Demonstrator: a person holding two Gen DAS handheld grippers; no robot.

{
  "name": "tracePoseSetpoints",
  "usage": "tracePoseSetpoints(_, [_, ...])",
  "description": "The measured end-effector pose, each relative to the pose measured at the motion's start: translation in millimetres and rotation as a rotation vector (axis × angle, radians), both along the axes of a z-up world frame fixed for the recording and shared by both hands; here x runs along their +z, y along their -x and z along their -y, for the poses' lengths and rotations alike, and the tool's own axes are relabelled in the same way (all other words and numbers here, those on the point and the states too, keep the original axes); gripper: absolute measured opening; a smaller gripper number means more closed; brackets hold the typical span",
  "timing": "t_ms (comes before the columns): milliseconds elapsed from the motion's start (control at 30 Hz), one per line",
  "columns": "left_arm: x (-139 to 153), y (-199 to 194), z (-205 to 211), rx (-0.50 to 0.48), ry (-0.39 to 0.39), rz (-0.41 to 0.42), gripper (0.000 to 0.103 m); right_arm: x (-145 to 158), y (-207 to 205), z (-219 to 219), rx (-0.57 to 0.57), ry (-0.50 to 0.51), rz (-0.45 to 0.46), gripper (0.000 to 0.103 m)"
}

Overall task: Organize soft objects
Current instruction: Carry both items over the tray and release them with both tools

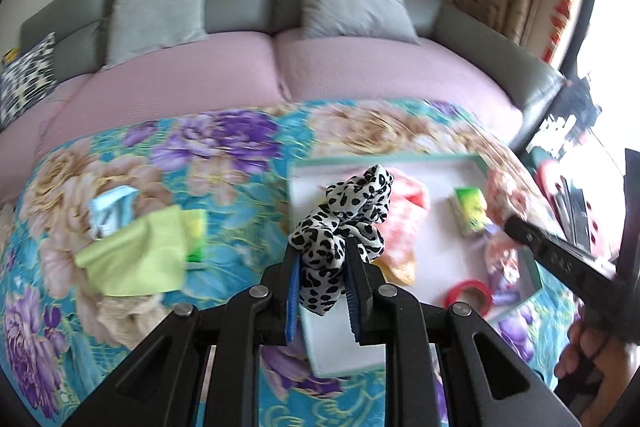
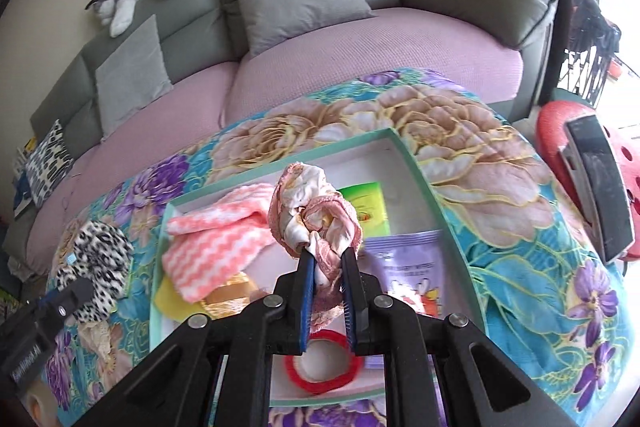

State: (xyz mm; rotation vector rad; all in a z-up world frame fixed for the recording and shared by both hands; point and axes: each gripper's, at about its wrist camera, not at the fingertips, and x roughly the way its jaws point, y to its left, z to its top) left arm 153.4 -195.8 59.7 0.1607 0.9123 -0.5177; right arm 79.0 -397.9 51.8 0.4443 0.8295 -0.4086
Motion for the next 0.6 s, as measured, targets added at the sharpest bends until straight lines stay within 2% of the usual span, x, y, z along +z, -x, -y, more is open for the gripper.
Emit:
tracePoseSetpoints(167, [-23.3, 13.8, 35.2, -0.095, -0.044, -0.059, 0.022, -7.5, -5.6, -4.2, 0.025, 0.003, -0.034, 0.014])
tracePoseSetpoints(400, [-52.9, 17.3, 55.1, -0.139, -0.121, -0.112, 0.024, -21.7, -15.2, -10.3, 0.057, -0.013, -0.083, 0.017])
tracePoseSetpoints(467, [-54.6, 18.0, 55.6, -0.145, -0.124, -0.127, 0.033, -21.9, -16.4, -11.8, 0.066, -0.012, -0.085, 0.017])
tracePoseSetpoints(500, [-53.2, 18.3, 54.9, -0.144, -0.119, -0.126, 0.044, -20.7, -16.3, -12.4, 0.069, -0.013, -0.078, 0.019])
tracePoseSetpoints(533, [-51.9, 18.0, 54.3, -0.141, -0.116, -0.122, 0.056, -19.2, -15.9, -12.3, 0.067, -0.012, -0.071, 0.026])
tracePoseSetpoints(600, [-46.3, 17.2, 50.5, -0.134, -0.104, -0.109, 0.065, -16.4, -14.1, -11.2, 0.06, -0.015, -0.059, 0.039])
